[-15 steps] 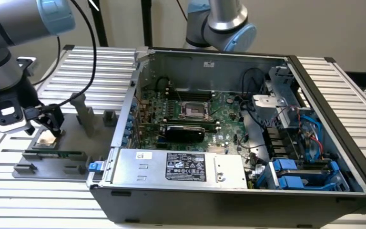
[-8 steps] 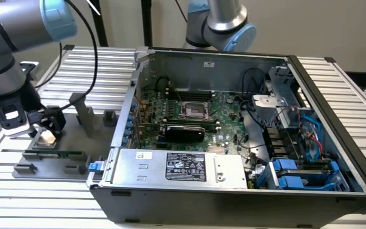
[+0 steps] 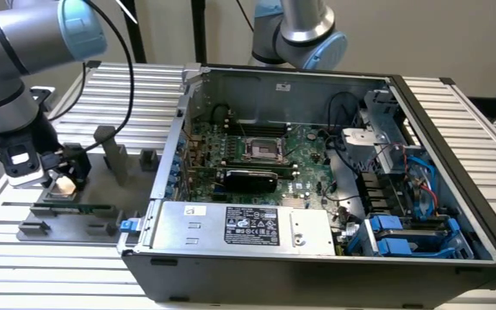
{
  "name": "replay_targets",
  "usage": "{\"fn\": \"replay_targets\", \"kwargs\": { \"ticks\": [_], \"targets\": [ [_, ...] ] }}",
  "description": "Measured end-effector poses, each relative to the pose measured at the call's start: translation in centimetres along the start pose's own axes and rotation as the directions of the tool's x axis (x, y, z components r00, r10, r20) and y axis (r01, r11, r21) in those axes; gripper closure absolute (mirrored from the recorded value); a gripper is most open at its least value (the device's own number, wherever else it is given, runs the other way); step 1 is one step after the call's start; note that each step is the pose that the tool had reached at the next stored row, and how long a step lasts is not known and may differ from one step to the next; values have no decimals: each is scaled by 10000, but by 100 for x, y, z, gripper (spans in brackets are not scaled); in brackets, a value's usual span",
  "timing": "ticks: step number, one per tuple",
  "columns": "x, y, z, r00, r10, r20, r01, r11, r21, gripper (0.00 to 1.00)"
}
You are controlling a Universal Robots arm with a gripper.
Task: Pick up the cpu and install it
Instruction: 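Pick up the cpu and move it towards the insertion slot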
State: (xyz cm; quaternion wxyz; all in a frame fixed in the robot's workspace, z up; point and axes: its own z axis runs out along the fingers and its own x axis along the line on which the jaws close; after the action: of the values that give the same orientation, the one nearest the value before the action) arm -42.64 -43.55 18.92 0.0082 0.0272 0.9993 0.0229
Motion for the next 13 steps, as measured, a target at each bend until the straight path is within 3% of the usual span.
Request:
{"fn": "replay_targets", "kwargs": {
  "ticks": [6, 13],
  "targets": [
    [1, 12, 19, 9999, 5, -108, -5, 10000, 7, 29],
    [2, 19, 30, 9998, 8, -174, -8, 10000, 31, 31]
  ]
}}
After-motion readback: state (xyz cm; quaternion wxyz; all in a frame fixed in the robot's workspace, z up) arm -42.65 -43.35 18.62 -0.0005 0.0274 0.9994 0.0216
